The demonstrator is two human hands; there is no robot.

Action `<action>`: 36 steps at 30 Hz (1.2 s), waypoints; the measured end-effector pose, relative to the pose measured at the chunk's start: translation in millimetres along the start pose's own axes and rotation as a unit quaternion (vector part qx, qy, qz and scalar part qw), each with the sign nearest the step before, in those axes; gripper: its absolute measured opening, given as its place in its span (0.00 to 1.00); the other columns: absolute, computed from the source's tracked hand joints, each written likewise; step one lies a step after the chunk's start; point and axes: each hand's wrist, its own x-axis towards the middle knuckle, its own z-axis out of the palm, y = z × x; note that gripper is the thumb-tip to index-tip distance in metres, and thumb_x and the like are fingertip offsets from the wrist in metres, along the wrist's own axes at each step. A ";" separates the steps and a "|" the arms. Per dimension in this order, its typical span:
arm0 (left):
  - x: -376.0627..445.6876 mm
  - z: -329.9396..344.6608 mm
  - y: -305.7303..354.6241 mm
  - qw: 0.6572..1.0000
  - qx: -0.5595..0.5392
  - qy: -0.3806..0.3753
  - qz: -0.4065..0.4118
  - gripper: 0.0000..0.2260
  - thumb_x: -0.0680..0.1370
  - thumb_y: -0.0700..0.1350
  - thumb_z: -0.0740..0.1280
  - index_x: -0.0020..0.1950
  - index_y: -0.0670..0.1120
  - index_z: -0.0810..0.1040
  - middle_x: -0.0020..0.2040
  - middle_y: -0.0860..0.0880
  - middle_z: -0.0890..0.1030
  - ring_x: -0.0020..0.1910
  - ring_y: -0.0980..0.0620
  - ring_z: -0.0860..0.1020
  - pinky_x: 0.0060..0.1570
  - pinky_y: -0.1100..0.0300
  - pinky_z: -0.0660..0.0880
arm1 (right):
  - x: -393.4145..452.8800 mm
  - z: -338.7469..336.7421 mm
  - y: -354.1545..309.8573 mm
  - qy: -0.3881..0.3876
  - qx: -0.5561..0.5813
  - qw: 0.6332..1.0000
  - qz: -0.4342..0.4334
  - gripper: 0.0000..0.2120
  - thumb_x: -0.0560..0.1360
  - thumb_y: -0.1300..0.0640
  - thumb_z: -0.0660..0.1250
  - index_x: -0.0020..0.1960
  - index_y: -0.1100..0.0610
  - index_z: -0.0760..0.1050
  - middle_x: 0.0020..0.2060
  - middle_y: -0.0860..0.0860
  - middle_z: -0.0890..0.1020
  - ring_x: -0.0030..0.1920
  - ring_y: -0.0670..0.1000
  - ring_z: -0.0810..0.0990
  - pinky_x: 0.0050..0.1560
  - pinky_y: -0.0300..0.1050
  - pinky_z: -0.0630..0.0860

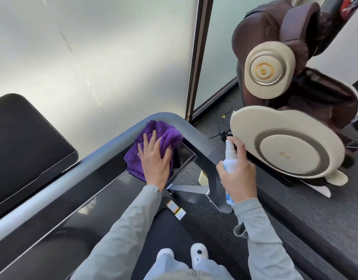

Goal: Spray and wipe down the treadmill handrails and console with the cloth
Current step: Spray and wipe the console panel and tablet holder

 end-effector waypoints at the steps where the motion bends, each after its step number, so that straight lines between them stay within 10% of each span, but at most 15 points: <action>1: 3.5 3.1 0.5 1.000 0.013 0.004 -0.001 0.18 0.81 0.50 0.62 0.70 0.48 0.73 0.77 0.48 0.63 0.79 0.44 0.50 0.75 0.39 0.44 | 1.0 -0.5 -0.8 0.008 0.002 1.000 -0.007 0.30 0.67 0.70 0.69 0.67 0.55 0.69 0.43 0.55 0.82 0.36 0.62 0.75 0.43 0.49 0.71; 6: 18.5 34.3 12.0 0.983 0.173 -0.046 0.028 0.24 0.82 0.59 0.56 0.78 0.60 0.57 0.81 0.48 0.47 0.77 0.37 0.38 0.72 0.39 0.35 | 2.0 -3.1 -0.6 -0.003 0.015 1.000 -0.015 0.33 0.68 0.70 0.67 0.64 0.44 0.62 0.45 0.56 0.83 0.39 0.63 0.78 0.48 0.53 0.75; 19: 33.4 40.7 18.4 0.982 0.106 -0.106 0.113 0.19 0.80 0.58 0.58 0.70 0.56 0.73 0.80 0.51 0.54 0.78 0.40 0.42 0.70 0.34 0.36 | 10.0 -10.2 9.4 -0.019 0.027 0.999 0.019 0.30 0.70 0.68 0.67 0.67 0.49 0.64 0.46 0.56 0.83 0.34 0.66 0.79 0.43 0.56 0.77; 25: 54.4 38.3 20.7 0.971 0.175 -0.140 0.088 0.30 0.76 0.69 0.50 0.77 0.64 0.54 0.80 0.51 0.42 0.76 0.38 0.33 0.69 0.35 0.29 | 15.5 -10.8 17.2 -0.027 0.040 0.998 0.029 0.30 0.70 0.67 0.67 0.66 0.47 0.64 0.41 0.58 0.82 0.33 0.67 0.78 0.42 0.59 0.77; 36: 38.0 59.3 45.9 0.990 0.114 -0.063 0.052 0.19 0.75 0.63 0.61 0.63 0.59 0.76 0.79 0.52 0.56 0.78 0.41 0.43 0.70 0.31 0.41 | 16.1 -16.2 39.2 0.002 0.026 0.999 0.021 0.30 0.67 0.69 0.68 0.68 0.57 0.70 0.48 0.55 0.82 0.39 0.64 0.77 0.45 0.52 0.74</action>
